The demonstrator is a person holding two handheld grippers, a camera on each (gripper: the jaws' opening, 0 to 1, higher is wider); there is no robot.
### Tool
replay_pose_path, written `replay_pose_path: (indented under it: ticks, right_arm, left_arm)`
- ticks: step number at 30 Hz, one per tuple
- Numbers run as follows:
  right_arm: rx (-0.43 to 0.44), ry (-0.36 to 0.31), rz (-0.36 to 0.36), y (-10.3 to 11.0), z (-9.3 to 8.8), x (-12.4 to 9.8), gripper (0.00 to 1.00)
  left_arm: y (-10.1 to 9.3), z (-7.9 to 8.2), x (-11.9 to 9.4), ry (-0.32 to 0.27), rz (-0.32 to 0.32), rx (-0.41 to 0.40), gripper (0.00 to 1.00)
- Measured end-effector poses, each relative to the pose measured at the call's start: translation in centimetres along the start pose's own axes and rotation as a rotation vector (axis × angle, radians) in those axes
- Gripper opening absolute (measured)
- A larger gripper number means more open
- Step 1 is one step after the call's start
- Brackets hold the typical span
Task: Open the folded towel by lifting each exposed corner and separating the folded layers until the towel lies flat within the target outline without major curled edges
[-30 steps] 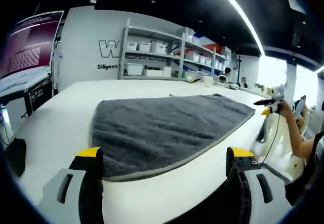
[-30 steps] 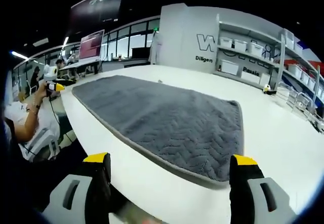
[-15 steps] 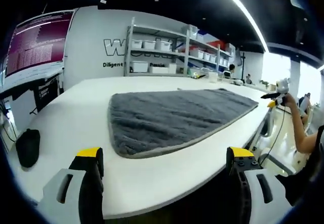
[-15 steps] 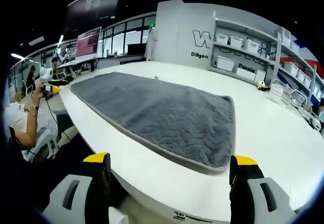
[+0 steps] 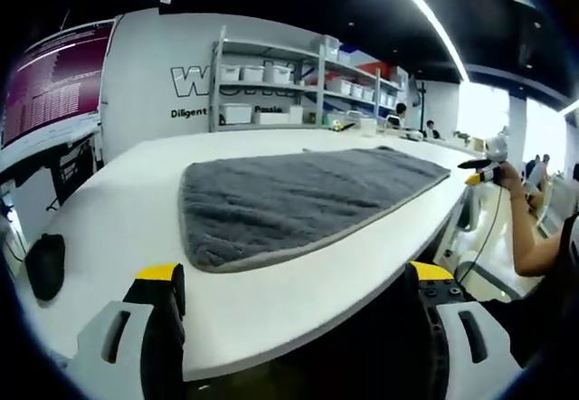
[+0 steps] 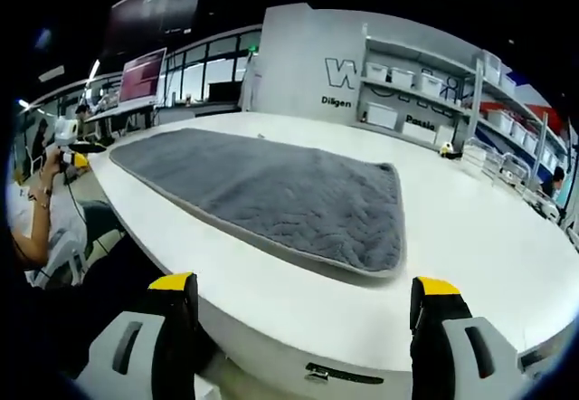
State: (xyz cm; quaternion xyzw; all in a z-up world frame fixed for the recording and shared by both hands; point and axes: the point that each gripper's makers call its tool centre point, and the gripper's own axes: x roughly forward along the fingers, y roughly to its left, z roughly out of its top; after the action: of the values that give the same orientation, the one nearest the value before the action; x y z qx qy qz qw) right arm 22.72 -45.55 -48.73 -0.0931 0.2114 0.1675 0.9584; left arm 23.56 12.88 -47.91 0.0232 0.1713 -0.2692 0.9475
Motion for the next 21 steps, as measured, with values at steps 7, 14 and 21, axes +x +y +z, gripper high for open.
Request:
replay_pose_path:
  ticks: [7,14,21]
  right_arm:
    - [0.024,-0.008,-0.005,-0.3,-0.2,0.9,0.99]
    - [0.043,-0.094,0.002,0.0,2.6,-0.1,0.99]
    - [0.063,-0.092,0.003,0.3,3.2,-0.3,0.99]
  left_arm:
    - [0.6,0.0,-0.9,-0.012,0.020,-0.002,0.99]
    - [0.5,0.2,-0.8,-0.022,0.015,-0.003,0.99]
    - [0.5,0.3,-0.7,-0.026,0.019,-0.001,0.99]
